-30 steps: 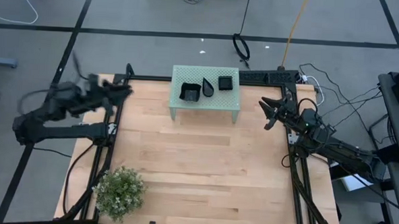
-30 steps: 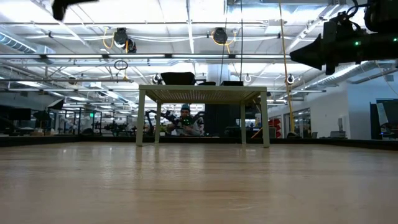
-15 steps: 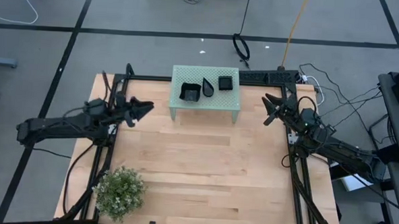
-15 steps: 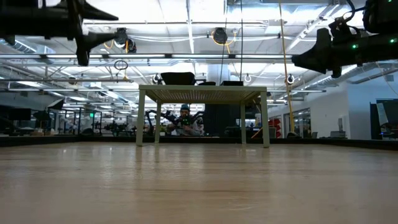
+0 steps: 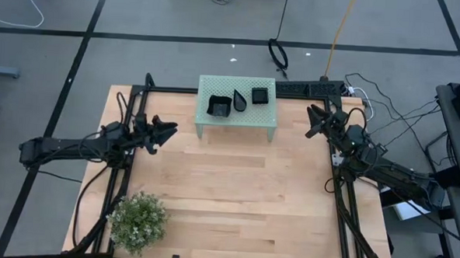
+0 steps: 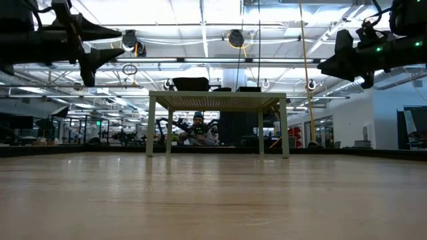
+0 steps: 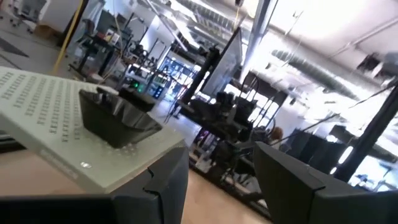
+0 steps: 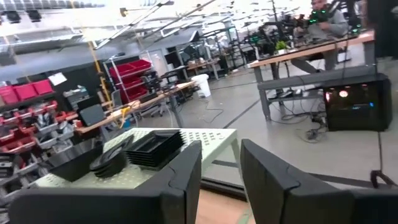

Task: Pick & Place Mini shaped plates
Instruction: Return to Home Position

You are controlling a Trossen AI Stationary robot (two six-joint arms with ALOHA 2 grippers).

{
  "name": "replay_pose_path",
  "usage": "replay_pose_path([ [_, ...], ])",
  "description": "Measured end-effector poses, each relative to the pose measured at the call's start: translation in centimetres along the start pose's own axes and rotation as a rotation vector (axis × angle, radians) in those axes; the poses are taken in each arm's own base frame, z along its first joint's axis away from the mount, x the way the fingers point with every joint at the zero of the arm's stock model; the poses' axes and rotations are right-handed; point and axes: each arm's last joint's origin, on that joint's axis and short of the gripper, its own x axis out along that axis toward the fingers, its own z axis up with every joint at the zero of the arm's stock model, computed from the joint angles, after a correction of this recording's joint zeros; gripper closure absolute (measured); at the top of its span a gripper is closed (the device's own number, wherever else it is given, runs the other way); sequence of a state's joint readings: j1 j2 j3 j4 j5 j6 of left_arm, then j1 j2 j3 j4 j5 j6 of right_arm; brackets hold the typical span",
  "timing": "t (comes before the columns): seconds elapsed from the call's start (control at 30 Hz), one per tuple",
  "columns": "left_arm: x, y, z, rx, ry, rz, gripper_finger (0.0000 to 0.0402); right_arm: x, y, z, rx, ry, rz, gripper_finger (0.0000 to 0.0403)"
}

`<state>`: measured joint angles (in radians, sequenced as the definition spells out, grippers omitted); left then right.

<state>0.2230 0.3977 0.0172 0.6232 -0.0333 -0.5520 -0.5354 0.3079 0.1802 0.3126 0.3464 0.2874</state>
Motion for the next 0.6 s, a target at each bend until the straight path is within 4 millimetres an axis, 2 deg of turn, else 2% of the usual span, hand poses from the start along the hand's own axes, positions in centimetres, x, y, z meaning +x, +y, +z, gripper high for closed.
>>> replay_pose_path([
  [0.17, -0.01, 0.19, -0.32, 0.017, 0.033, 0.017, 0.0218, -0.01, -0.23, -0.06, -0.020, -0.009, -0.072, 0.0301],
  [0.6, -0.01, 0.19, -0.33, 0.027, 0.034, 0.018, 0.0218, 0.01, -0.23, -0.07, -0.076, -0.006, -0.074, 0.0300],
])
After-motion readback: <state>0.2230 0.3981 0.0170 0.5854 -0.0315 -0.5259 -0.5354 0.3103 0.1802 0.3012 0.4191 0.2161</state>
